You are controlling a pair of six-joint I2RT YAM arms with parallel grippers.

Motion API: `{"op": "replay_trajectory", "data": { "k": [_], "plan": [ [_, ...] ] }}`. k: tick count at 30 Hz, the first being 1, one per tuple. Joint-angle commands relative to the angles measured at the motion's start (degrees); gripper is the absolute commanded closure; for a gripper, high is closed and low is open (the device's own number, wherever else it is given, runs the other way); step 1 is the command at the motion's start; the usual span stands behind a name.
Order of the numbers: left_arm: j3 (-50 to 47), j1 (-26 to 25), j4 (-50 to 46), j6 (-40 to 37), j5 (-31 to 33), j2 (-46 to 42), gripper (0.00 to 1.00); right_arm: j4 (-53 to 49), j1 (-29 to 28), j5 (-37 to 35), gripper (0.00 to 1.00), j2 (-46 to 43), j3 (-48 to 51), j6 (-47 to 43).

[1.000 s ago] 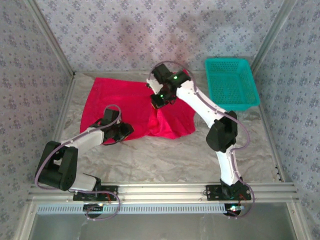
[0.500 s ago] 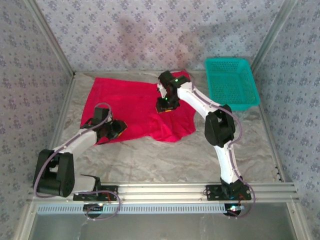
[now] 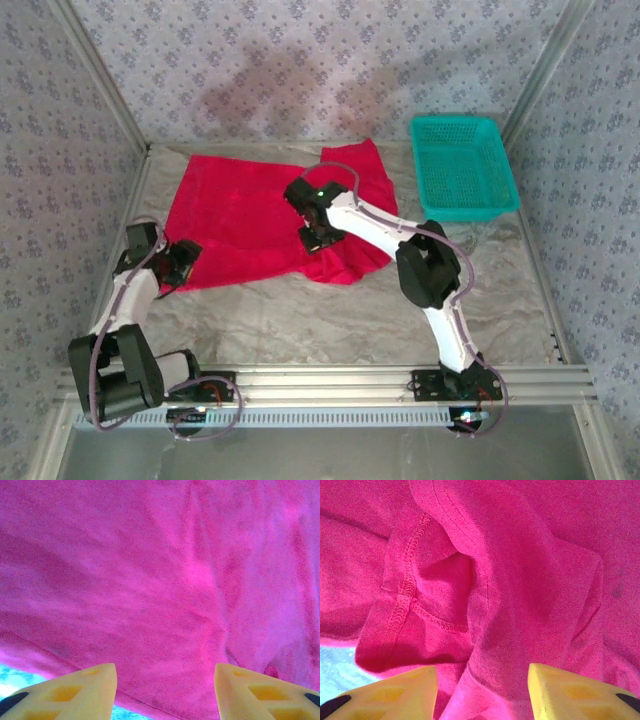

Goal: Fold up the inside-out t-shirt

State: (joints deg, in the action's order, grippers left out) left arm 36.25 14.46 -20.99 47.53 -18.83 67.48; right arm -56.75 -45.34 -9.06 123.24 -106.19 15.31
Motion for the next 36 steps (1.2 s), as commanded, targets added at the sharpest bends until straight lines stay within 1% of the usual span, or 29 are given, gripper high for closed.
{"op": "replay_trajectory", "data": {
  "k": [1,2,5,6,7,11,12,14,16,18,19,21,22,24,27,30,35,36],
  "plan": [
    [-1.72,2.98,-3.37,-1.20,-0.01,-0.47,0.45,-1.23,-0.88,-6.48,0.49,3.60,-1.19,0.88],
    [-2.21,3.61,-3.02,-1.13,-0.02,-0.23,0.43,-1.21,-0.71,-6.41,0.55,4.01,-1.13,0.77],
    [-3.00,4.73,-2.22,-1.25,0.94,1.04,0.41,-2.03,-0.35,-6.26,0.90,2.74,-1.00,0.48],
    [-3.11,5.03,-1.91,-1.22,1.34,1.66,0.39,-2.06,-0.28,-6.19,0.98,1.33,-0.66,0.10],
    [-3.02,5.43,-1.66,-1.19,1.55,2.28,0.39,-2.35,-0.15,-6.02,1.00,-0.07,-0.47,-0.25],
    [-1.90,7.36,-0.21,-0.75,-0.06,4.77,0.39,-2.97,1.40,-5.91,1.00,-8.61,1.56,-1.25],
    [-1.36,7.72,-0.18,-0.82,-0.57,5.12,0.39,-2.21,2.03,-4.95,1.00,-11.23,3.12,-1.25],
    [-0.08,8.10,-0.77,-1.11,-1.17,5.54,0.39,1.60,3.37,-0.17,1.00,-17.58,8.29,-1.58],
    [1.18,8.39,-1.56,-1.69,-1.81,5.53,0.39,9.59,4.42,8.05,1.00,-25.30,17.29,-2.53],
    [2.51,8.56,-3.10,-2.53,-1.85,5.55,0.40,18.95,5.36,14.70,1.00,-32.35,27.12,-2.34],
    [3.08,8.72,-4.05,-2.97,-1.74,5.40,0.40,23.73,6.17,16.59,1.00,-35.91,31.92,-1.28],
    [3.71,9.27,-5.71,-3.88,-1.32,4.89,0.41,29.27,8.00,17.89,1.00,-39.84,37.32,0.08],
    [4.06,9.78,-6.91,-4.52,-0.90,4.49,0.41,30.50,9.21,18.14,1.00,-40.96,40.53,1.03],
    [4.36,11.40,-8.94,-5.39,-0.40,3.40,0.41,32.47,10.88,19.39,1.00,-42.16,43.26,2.70],
    [3.76,13.99,-10.43,-6.28,-1.53,1.68,0.41,35.34,11.62,20.21,1.00,-42.72,46.18,3.75],
    [3.23,14.37,-11.36,-7.13,-1.82,1.36,0.41,37.11,11.72,20.09,1.00,-42.47,47.96,4.10],
    [1.53,14.37,-10.32,-6.51,-1.35,3.66,0.42,38.68,12.28,20.30,1.00,-41.54,49.61,3.60],
    [1.37,16.01,-9.93,-6.29,-0.98,4.24,0.42,38.80,12.52,20.60,1.00,-41.34,49.83,3.32]
  ]
}}
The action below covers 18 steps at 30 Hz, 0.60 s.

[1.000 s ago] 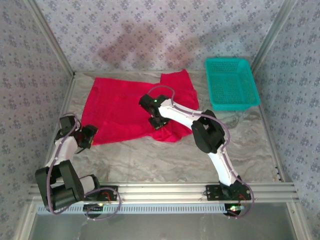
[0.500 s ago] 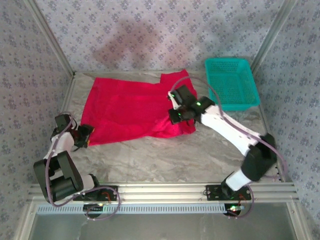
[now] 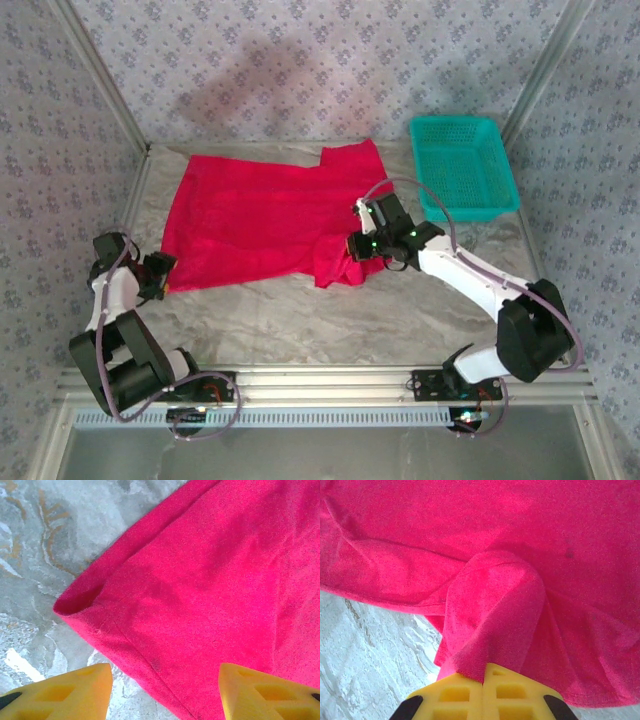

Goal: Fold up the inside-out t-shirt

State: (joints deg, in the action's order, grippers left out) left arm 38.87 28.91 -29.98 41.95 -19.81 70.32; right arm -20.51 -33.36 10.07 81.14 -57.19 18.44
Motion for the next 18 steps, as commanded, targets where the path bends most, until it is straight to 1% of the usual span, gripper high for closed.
{"op": "replay_trajectory", "data": {
  "k": [1,4,7,10,12,16,18],
  "plan": [
    [-1.42,1.76,-0.51,-0.55,0.50,2.01,0.42,2.63,0.88,1.81,1.00,0.93,0.87,0.09],
    [-1.87,1.84,1.55,0.30,2.52,4.38,0.43,2.83,1.81,3.04,1.00,1.12,1.15,-0.22],
    [-2.20,1.86,4.25,1.43,2.09,7.61,0.45,2.71,2.66,3.56,1.00,1.12,1.30,-0.49],
    [-2.03,1.86,6.95,1.98,1.10,11.24,0.53,2.50,3.30,3.55,1.00,1.13,1.37,-0.55],
    [-1.41,1.86,7.44,1.91,0.85,13.50,0.66,2.42,3.74,3.56,1.00,1.13,1.26,-0.30],
    [0.75,1.86,5.21,1.41,0.88,13.54,0.99,1.04,4.49,3.24,1.00,0.71,-0.38,0.10],
    [2.75,1.86,2.80,1.69,0.80,11.66,1.00,-1.23,5.33,2.28,1.00,0.07,-2.78,0.30]
  ]
}}
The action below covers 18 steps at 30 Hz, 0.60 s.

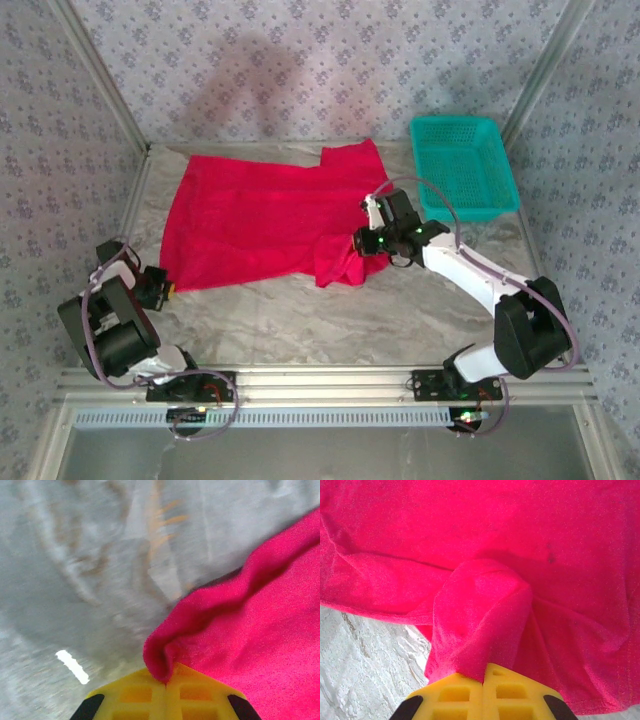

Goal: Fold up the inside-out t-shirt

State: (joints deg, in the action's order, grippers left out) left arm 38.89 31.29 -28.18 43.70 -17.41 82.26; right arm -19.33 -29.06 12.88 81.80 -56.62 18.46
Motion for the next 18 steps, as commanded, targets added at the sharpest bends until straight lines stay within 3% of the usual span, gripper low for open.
{"op": "replay_trajectory", "data": {
  "k": [1,5,12,18],
  "plan": [
    [4.12,-0.53,-0.54,0.11,-1.88,-1.74,1.00,-3.85,1.71,-0.96,1.00,-1.17,-5.00,0.50],
    [12.51,-0.53,-5.45,1.75,-3.02,-8.08,1.00,-7.78,5.85,-1.72,1.00,-4.09,-14.88,1.11],
    [39.04,-0.52,-16.16,2.49,-3.37,-12.01,1.00,-17.16,14.47,-3.96,1.00,-8.61,-36.68,-0.12],
    [52.88,-0.53,-14.94,4.96,-9.92,-11.33,1.00,-19.14,17.19,-2.82,1.00,-10.37,-46.73,-0.23]
  ]
}}
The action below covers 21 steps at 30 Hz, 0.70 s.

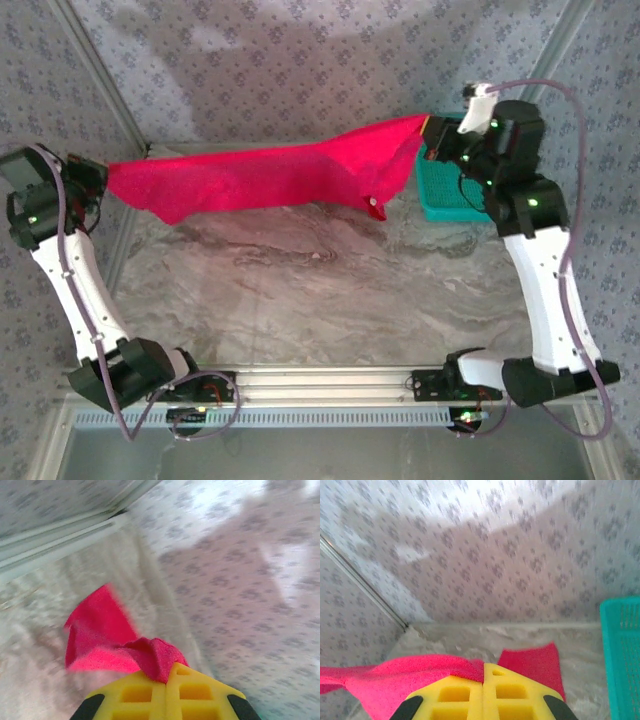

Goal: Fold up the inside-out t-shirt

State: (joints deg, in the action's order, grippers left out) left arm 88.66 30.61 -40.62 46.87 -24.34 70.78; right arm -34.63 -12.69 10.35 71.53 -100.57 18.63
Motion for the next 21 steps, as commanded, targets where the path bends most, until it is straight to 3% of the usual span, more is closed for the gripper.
{"op": "replay_trajectory", "data": {
  "k": [1,11,16,21],
  "plan": [
    [4.83,0.15,-2.08,2.49,-4.11,0.14,1.00,-4.33,0.91,0.14,1.00,0.01,-4.28,-0.33],
    [26.33,0.16,-4.95,3.38,-7.31,0.45,1.00,-5.83,1.09,0.79,1.00,-4.73,-14.08,0.68],
    [40.95,0.15,-9.77,0.65,-6.59,2.85,1.00,-7.14,1.20,-2.61,1.00,-8.19,-19.83,-1.71],
    [43.96,0.17,-9.10,-0.09,-2.89,2.88,1.00,-5.80,1.18,-6.92,1.00,-8.09,-20.89,-5.05]
  ]
}}
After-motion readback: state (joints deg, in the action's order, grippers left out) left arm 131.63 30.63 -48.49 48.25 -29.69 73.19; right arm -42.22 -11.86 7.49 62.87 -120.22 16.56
